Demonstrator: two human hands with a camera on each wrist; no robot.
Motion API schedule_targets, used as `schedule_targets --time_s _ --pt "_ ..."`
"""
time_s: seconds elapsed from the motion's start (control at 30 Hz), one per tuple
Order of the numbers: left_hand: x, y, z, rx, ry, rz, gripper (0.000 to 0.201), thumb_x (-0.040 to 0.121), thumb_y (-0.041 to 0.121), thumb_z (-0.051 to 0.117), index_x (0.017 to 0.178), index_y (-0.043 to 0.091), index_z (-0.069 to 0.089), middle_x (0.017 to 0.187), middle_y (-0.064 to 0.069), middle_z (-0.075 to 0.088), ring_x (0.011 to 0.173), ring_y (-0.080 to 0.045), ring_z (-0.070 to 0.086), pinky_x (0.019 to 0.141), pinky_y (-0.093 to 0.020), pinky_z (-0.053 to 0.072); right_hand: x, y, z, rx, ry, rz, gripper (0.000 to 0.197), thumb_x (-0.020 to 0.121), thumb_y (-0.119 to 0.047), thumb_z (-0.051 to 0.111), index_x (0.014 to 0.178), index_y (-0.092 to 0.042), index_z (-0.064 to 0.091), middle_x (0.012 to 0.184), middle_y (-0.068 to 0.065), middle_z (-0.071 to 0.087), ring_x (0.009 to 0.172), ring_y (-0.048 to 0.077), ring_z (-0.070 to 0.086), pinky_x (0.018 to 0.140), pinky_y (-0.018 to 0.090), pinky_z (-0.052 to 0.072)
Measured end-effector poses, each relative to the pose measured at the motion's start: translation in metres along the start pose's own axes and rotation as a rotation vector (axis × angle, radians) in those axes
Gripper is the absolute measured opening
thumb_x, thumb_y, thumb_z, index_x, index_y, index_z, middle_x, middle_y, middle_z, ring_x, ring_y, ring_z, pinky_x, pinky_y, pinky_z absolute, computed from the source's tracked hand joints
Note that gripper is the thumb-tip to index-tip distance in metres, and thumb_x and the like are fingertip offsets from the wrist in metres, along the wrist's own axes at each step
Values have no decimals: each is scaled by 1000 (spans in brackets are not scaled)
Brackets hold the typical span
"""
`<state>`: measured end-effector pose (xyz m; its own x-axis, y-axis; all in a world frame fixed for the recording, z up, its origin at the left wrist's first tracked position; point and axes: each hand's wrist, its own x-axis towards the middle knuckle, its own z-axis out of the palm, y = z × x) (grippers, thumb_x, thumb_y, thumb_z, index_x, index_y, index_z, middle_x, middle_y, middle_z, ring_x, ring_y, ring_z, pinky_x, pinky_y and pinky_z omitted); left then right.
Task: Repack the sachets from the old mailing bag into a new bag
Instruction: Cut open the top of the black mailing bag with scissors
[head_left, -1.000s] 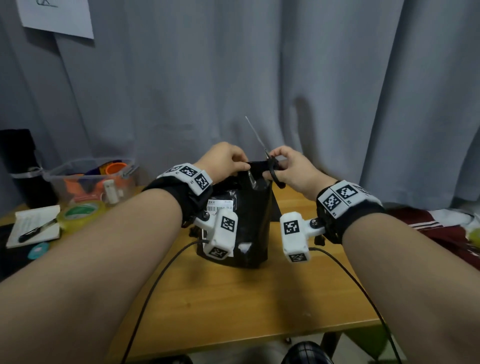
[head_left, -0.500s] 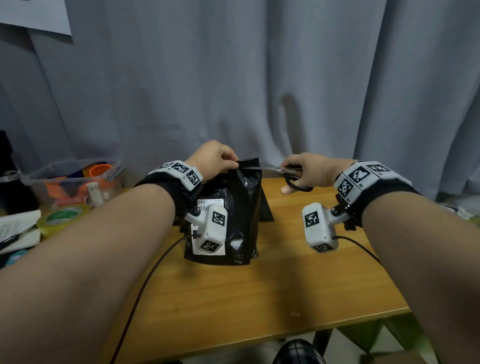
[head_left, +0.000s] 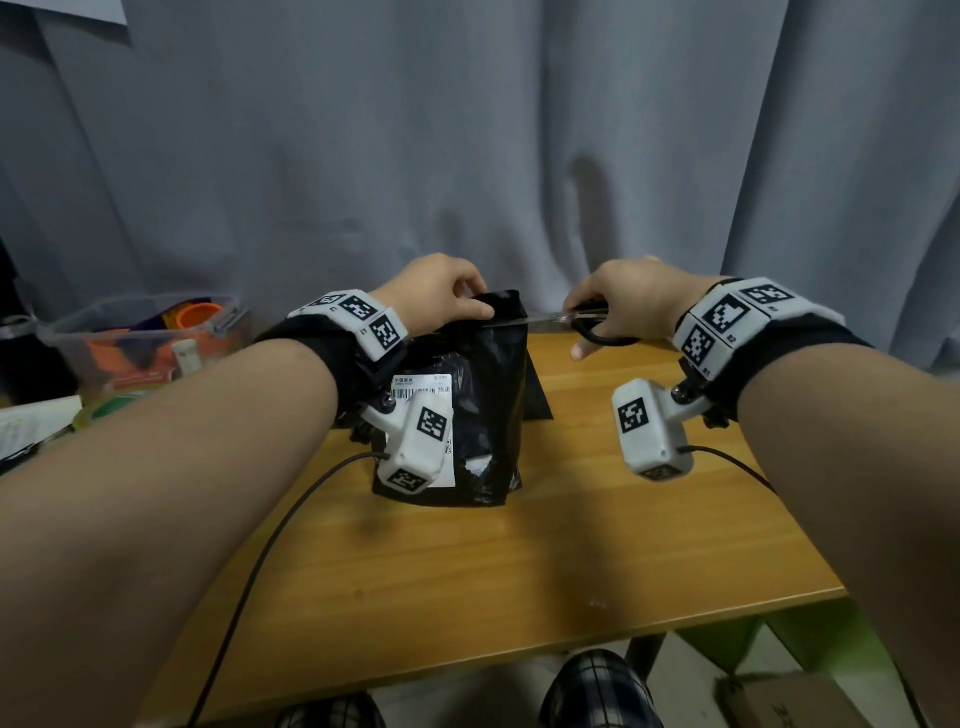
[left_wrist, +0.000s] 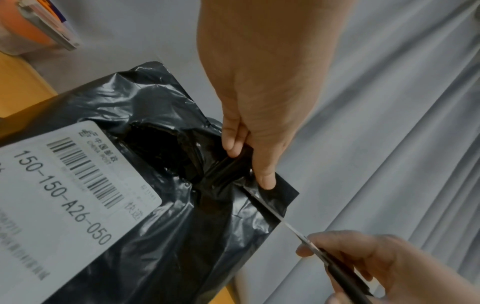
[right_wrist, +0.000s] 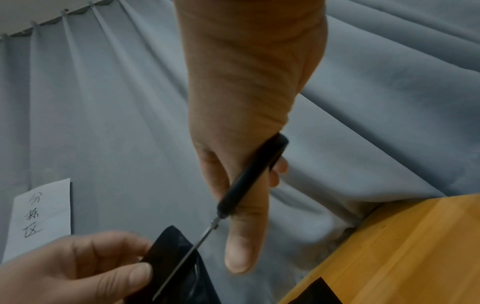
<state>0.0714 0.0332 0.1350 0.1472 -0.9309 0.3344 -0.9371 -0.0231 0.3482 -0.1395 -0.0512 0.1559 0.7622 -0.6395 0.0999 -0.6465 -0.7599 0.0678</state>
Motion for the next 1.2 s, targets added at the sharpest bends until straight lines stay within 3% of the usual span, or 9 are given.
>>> schedule_targets --time_s 0.13,0.23,0.3,0.37,0.53,0.77,0.9,1.2 --pt "5 0 4 31 -17 28 22 88 27 64 98 10 71 86 -1 63 84 -17 59 74 -22 40 5 0 7 -84 -20 -11 69 68 -65 67 125 -29 53 110 -4 62 106 21 56 99 37 34" --pt "7 -2 7 84 11 68 22 88 27 63 97 9 72 91 -5 63 85 -16 55 76 -24 38 11 0 14 -82 -50 12 70 66 -71 64 121 -31 52 102 -7 59 105 22 55 100 39 34" --pt "8 -5 9 118 40 87 21 88 30 63 96 13 73 96 -4 64 93 -19 56 87 -29 38 13 -1 16 -49 -50 26 68 64 -73 64 118 -31 56 98 -7 60 103 24 55 99 40 40" --pt "8 -8 11 153 68 73 19 88 34 62 96 21 73 98 1 69 101 -17 57 96 -33 29 14 -4 16 -48 -50 21 66 66 -69 66 119 -30 58 101 -5 63 102 25 55 97 40 43" --pt "9 -15 14 182 74 28 19 90 40 58 97 29 72 98 7 71 105 -12 56 95 -33 20 16 -9 16 -88 -17 -24 58 70 -63 68 113 -23 63 97 -1 68 92 21 61 88 36 49" --pt "12 -15 4 190 134 75 18 87 41 61 91 28 73 92 8 72 100 -9 58 91 -32 19 12 -2 11 -22 38 -43 50 66 -63 69 99 -25 68 82 -4 68 79 18 62 74 36 54" --pt "11 -11 0 202 111 104 18 87 42 61 92 29 73 89 7 71 100 -10 56 88 -29 17 10 1 11 -13 40 -53 44 67 -60 71 93 -25 68 82 -3 67 80 20 63 73 38 55" --pt "8 -8 -1 153 49 65 19 87 42 60 92 28 72 87 8 70 97 -9 55 92 -30 18 14 -7 20 -28 29 -48 70 66 -68 66 114 -17 57 97 1 66 92 23 61 85 34 48"
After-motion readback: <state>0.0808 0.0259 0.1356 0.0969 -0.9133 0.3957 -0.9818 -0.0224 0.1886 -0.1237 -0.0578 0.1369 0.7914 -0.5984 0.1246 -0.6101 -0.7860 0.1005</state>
